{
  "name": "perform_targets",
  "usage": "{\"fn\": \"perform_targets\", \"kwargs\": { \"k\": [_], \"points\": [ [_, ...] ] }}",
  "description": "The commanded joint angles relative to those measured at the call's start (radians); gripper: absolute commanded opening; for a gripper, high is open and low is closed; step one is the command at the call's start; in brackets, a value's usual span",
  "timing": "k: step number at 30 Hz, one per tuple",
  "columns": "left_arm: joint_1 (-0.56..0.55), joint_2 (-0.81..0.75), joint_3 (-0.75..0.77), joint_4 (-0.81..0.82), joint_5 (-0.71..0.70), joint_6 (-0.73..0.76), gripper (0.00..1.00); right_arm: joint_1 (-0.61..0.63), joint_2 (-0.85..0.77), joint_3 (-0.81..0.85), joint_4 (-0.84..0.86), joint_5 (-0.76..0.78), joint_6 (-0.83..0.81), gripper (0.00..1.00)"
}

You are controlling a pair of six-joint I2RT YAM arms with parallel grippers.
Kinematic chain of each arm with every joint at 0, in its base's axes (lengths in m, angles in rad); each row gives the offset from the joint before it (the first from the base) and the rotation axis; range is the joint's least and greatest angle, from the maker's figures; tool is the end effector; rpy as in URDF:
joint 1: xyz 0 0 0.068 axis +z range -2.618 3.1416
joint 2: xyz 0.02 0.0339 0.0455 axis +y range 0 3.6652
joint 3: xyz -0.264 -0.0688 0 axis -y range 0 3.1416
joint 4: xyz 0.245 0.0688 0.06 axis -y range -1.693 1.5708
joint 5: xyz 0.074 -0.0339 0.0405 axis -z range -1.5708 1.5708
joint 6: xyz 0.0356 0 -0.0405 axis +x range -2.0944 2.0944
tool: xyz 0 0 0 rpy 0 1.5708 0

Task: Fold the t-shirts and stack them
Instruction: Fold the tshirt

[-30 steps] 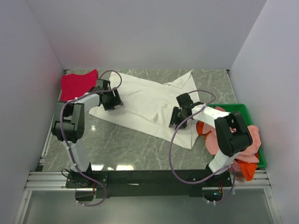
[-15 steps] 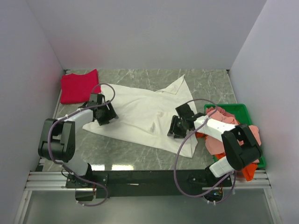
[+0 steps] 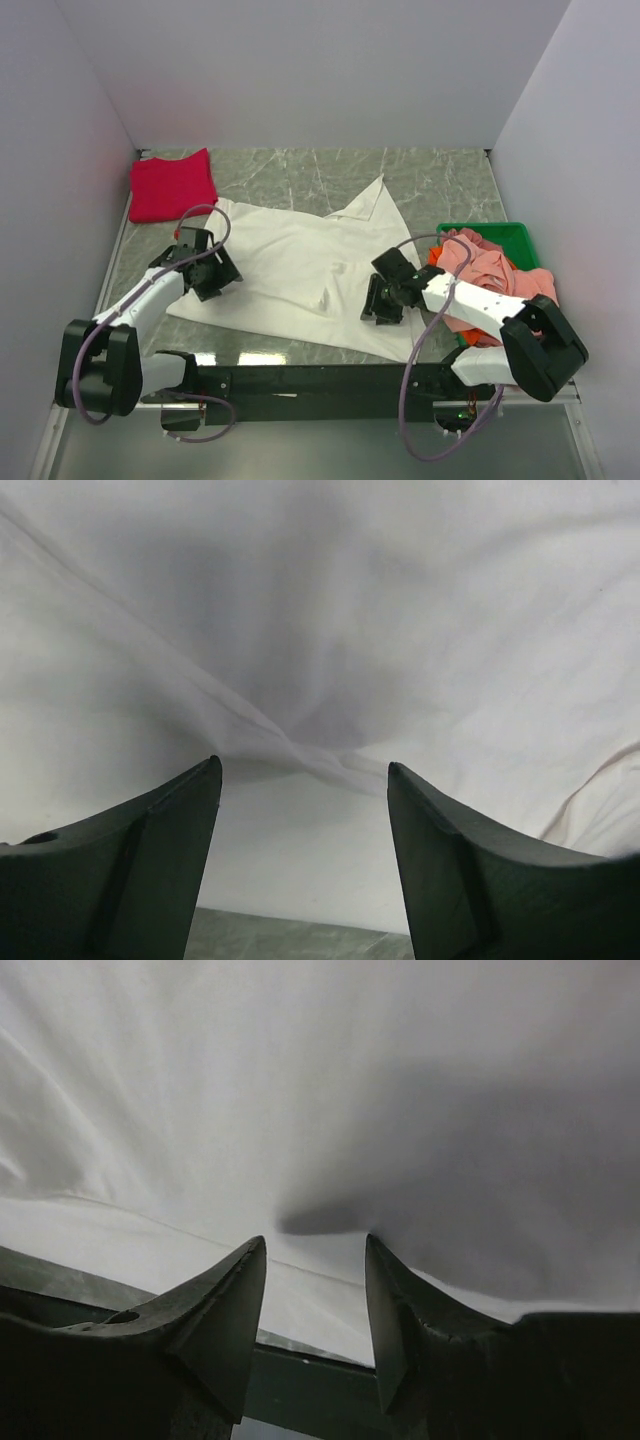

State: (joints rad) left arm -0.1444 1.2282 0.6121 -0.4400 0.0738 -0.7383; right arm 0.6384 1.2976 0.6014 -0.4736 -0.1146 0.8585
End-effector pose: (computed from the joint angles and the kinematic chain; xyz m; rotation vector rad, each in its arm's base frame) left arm 0.2172 -0.0342 0.1742 -0.7594 2.5706 -0.3908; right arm 0.1726 0.1331 0.1559 0.2829 2.8658 0.5193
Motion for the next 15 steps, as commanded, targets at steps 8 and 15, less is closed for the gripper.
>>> {"fn": "perform_targets", "kwargs": {
  "k": [8, 15],
  "points": [
    [0.0, -0.038, 0.179, -0.111, -0.04, 0.007, 0.74, 0.003, -0.113, 0.138, -0.284, 0.113, 0.001, 0.54],
    [0.017, 0.146, 0.368, -0.075, -0.071, 0.066, 0.75, -0.155, -0.032, 0.322, -0.295, 0.098, -0.12, 0.54]
  ]
}}
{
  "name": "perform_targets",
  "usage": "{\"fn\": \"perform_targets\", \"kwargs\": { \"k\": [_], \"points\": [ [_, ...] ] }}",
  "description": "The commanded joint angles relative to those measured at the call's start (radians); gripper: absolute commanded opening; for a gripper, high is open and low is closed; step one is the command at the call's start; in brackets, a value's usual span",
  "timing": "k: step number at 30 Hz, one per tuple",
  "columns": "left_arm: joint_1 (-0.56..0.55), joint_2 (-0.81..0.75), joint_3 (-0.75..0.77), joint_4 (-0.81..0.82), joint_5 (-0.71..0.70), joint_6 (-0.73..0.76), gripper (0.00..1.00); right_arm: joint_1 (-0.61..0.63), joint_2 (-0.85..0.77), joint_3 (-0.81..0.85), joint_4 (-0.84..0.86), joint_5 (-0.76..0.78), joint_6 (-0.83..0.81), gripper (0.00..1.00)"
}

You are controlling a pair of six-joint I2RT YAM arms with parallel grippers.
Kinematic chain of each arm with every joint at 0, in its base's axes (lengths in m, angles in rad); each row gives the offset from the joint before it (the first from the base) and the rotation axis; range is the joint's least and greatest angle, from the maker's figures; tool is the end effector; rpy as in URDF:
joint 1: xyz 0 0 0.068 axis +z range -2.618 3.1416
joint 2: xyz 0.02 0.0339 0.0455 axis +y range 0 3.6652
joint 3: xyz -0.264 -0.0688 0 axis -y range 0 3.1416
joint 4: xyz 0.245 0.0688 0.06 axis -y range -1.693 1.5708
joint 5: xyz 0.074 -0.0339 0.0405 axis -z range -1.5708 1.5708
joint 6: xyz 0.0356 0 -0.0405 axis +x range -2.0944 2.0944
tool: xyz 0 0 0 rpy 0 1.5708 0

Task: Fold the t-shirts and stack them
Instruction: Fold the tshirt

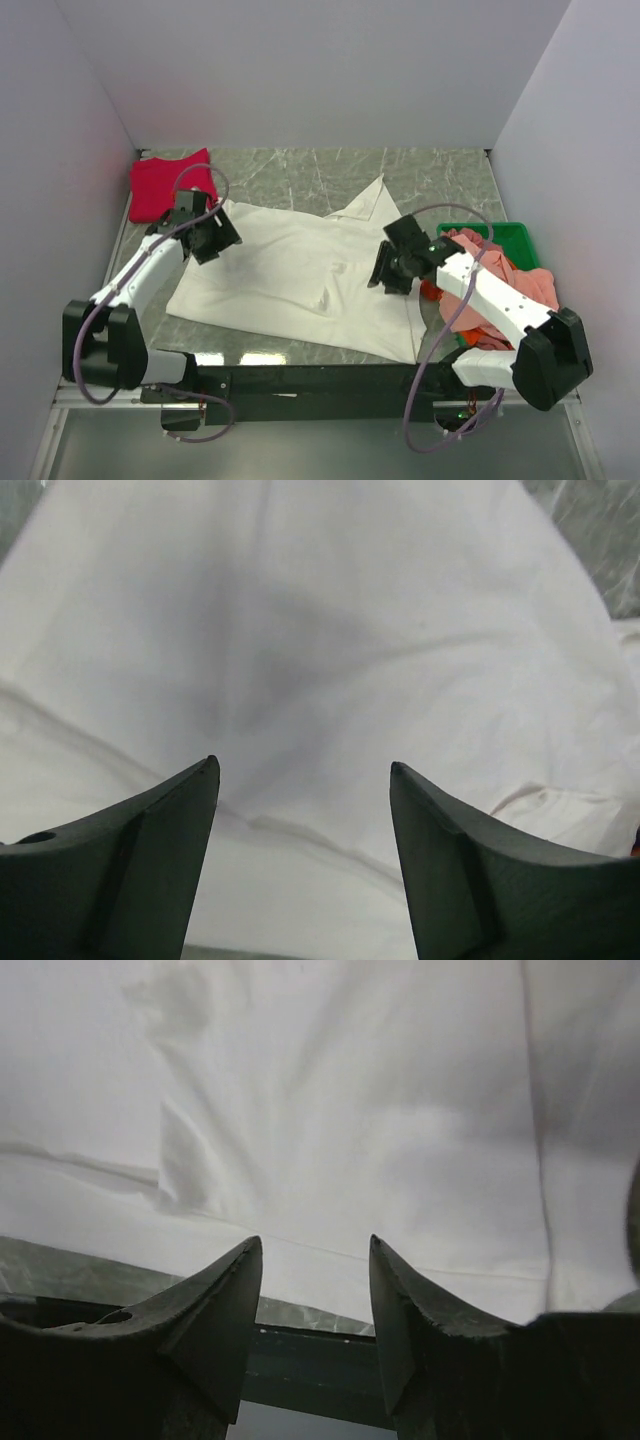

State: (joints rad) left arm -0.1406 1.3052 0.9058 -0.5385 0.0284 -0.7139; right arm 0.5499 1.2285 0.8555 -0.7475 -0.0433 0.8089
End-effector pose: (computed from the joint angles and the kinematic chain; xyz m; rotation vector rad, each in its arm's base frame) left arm 0.2618 -0.0381 0.2399 -0.7099 2.4502 -0.3791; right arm 0.1945 0.1210 0.2301 0.3458 2.7622 0.4475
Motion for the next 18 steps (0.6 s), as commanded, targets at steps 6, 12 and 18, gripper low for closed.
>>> {"fn": "perform_targets", "kwargs": {
  "k": [6, 12, 18],
  "points": [
    [0.047, 0.271, 0.269, 0.048, -0.021, 0.063, 0.75, -0.23, 0.218, 0.276, 0.016, -0.018, -0.206, 0.54],
    [0.061, 0.44, 0.459, 0.032, -0.018, 0.076, 0.75, -0.326, 0.445, 0.497, 0.059, -0.032, -0.31, 0.54],
    [0.067, 0.526, 0.548, 0.009, -0.024, 0.087, 0.74, -0.376, 0.661, 0.709, 0.106, -0.044, -0.344, 0.52]
  ]
}}
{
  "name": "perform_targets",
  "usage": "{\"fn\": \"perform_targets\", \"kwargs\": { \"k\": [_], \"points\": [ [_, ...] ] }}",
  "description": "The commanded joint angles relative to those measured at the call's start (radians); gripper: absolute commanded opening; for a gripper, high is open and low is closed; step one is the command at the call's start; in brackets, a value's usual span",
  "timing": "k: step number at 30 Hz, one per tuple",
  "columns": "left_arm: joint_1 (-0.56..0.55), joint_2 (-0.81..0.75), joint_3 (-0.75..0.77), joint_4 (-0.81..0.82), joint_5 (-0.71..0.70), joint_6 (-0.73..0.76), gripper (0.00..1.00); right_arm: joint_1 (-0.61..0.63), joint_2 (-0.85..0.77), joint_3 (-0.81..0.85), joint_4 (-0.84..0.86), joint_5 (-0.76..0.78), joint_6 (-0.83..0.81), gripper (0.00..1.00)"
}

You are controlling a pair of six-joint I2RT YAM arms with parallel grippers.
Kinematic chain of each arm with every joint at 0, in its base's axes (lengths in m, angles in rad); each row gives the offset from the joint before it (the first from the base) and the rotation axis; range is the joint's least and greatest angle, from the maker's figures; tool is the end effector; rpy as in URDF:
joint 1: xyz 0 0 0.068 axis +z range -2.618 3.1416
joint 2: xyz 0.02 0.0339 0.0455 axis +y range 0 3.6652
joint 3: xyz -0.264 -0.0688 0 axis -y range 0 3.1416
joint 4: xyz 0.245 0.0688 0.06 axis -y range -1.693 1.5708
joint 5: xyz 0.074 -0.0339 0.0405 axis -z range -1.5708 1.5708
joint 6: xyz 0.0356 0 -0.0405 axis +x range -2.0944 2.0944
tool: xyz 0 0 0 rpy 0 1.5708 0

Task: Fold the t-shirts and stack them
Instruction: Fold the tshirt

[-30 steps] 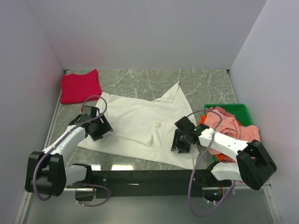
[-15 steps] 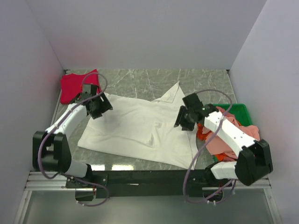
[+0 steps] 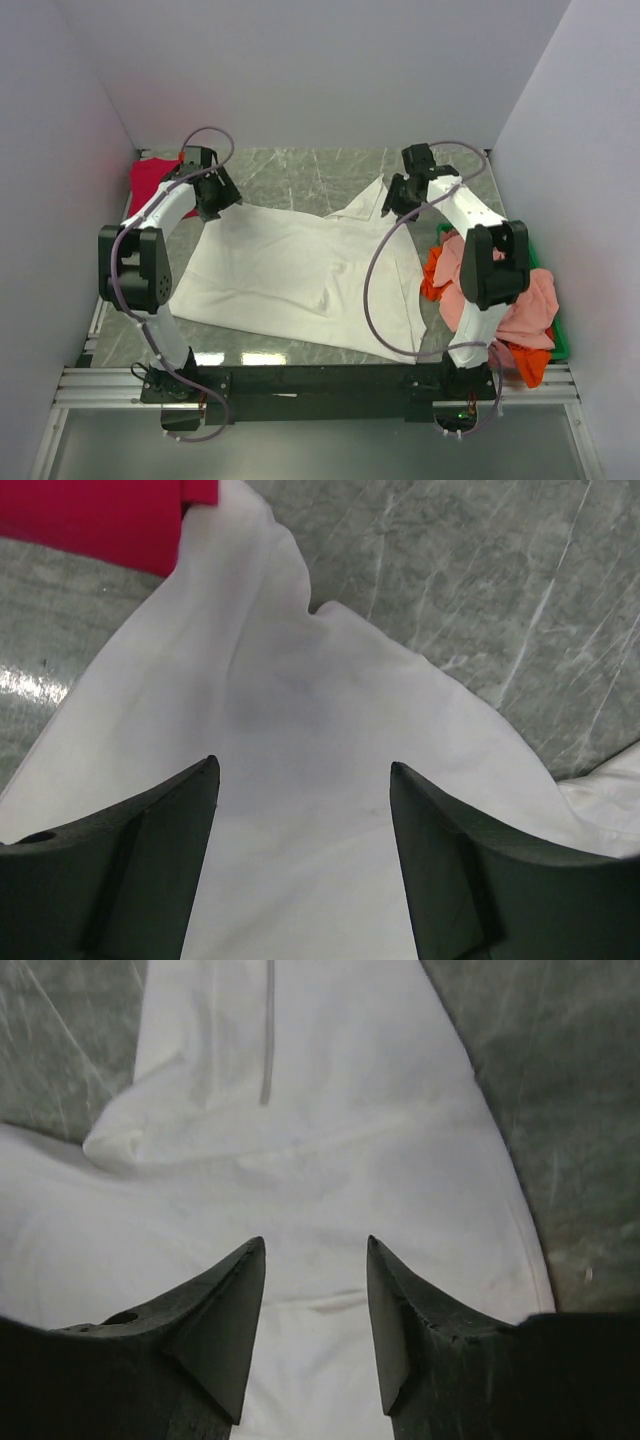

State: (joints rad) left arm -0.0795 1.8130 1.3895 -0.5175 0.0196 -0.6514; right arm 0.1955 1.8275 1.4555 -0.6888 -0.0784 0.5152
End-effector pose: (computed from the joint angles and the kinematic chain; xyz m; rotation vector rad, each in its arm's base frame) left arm 0.3946 -0.0321 0.2352 -0.7091 2.4408 -0.3191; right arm 0.3825 0.0786 0.2401 0.3980 2.6402 0.3403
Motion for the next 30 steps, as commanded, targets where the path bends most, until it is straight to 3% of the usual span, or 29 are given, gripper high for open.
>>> {"fn": "perform_targets", "kwargs": {
  "k": [1, 17, 30],
  "points": [
    [0.01, 0.028, 0.071, -0.016, -0.017, 0.029, 0.75, -0.033, 0.087, 0.136, 0.061, -0.008, -0.052, 0.52],
    [0.172, 0.135, 0.089, 0.025, 0.048, 0.006, 0.74, -0.087, 0.479, 0.531, 0.179, -0.083, -0.06, 0.51],
    [0.19, 0.181, 0.151, 0.011, 0.057, -0.01, 0.74, -0.105, 0.613, 0.683, 0.224, -0.119, -0.032, 0.52]
  ]
}}
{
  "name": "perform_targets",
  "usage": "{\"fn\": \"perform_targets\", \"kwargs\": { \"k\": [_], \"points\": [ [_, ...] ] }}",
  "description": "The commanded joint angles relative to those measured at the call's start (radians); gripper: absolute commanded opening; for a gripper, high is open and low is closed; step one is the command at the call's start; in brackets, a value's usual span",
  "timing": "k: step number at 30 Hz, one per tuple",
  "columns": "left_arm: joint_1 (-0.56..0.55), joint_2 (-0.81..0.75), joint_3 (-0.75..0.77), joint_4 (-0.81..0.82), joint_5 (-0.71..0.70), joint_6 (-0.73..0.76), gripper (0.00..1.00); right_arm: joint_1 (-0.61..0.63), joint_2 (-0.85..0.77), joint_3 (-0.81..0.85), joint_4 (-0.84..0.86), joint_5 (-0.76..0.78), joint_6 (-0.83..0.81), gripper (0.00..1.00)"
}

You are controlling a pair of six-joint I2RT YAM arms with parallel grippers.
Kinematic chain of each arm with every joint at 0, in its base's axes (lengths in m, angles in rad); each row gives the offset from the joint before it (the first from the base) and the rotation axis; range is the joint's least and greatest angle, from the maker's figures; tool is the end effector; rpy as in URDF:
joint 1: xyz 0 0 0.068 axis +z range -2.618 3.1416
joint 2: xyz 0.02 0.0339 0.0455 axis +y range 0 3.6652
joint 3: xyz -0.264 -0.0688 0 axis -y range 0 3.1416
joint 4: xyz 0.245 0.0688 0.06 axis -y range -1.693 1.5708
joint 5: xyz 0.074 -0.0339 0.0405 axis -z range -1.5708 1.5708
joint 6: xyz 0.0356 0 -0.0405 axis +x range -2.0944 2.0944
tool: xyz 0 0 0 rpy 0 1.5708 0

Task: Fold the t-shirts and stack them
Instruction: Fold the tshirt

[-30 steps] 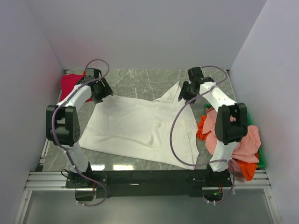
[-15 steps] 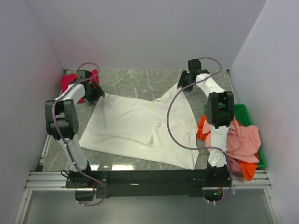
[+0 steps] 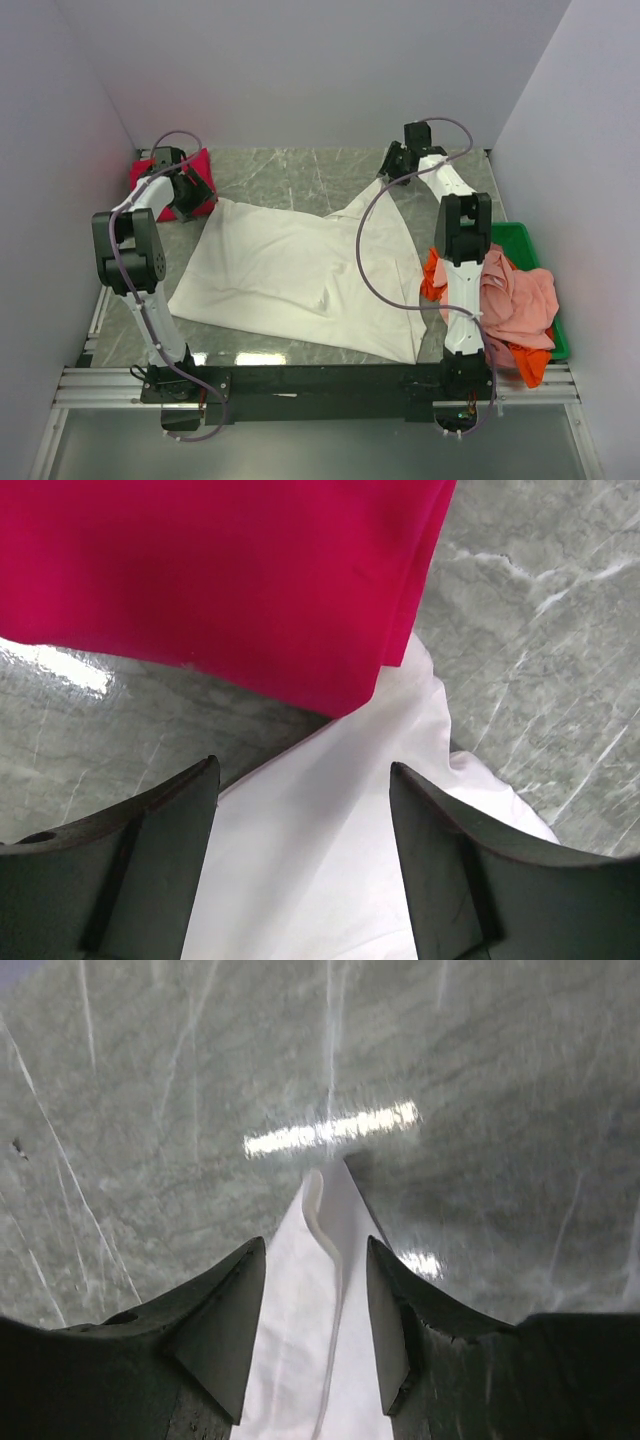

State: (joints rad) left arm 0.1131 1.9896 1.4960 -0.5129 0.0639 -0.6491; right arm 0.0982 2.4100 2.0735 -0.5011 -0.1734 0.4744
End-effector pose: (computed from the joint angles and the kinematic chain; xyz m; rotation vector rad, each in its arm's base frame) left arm 0.4276 0.0463 0.1989 -0.9447 2.4224 -0.2797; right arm 0.5373 0.0591 0.1846 0.3770 2.4169 0.4689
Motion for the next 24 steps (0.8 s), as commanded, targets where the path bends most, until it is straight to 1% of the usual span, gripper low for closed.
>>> {"fn": "perform_targets", "kwargs": {
  "k": [1, 9, 11, 14, 15, 20, 23, 24],
  "points": [
    [-0.003, 0.003, 0.046, 0.004, 0.01, -0.012, 0.74, -0.009, 0.037, 0.069, 0.036, -0.031, 0.01, 0.52],
    [-0.003, -0.005, 0.03, 0.005, 0.008, -0.012, 0.74, -0.009, 0.092, 0.111, 0.035, -0.049, 0.03, 0.52],
    [-0.003, -0.006, 0.029, 0.002, 0.004, -0.012, 0.74, -0.011, 0.098, 0.114, 0.044, -0.049, 0.035, 0.5],
    [-0.003, -0.012, 0.024, 0.001, 0.001, -0.011, 0.74, -0.011, 0.107, 0.132, 0.042, -0.044, 0.044, 0.44],
    [-0.003, -0.012, 0.02, 0.001, 0.001, -0.012, 0.74, -0.011, 0.109, 0.134, 0.041, -0.043, 0.047, 0.4],
    [-0.003, -0.015, 0.012, 0.005, 0.001, -0.017, 0.74, -0.015, 0.127, 0.163, 0.015, -0.046, 0.061, 0.33],
    [-0.001, -0.018, 0.009, 0.008, -0.001, -0.018, 0.74, -0.023, 0.129, 0.157, 0.004, -0.037, 0.075, 0.23],
    [-0.003, -0.02, 0.009, 0.01, 0.002, -0.018, 0.74, -0.025, 0.127, 0.154, -0.002, -0.034, 0.084, 0.17]
  ]
}}
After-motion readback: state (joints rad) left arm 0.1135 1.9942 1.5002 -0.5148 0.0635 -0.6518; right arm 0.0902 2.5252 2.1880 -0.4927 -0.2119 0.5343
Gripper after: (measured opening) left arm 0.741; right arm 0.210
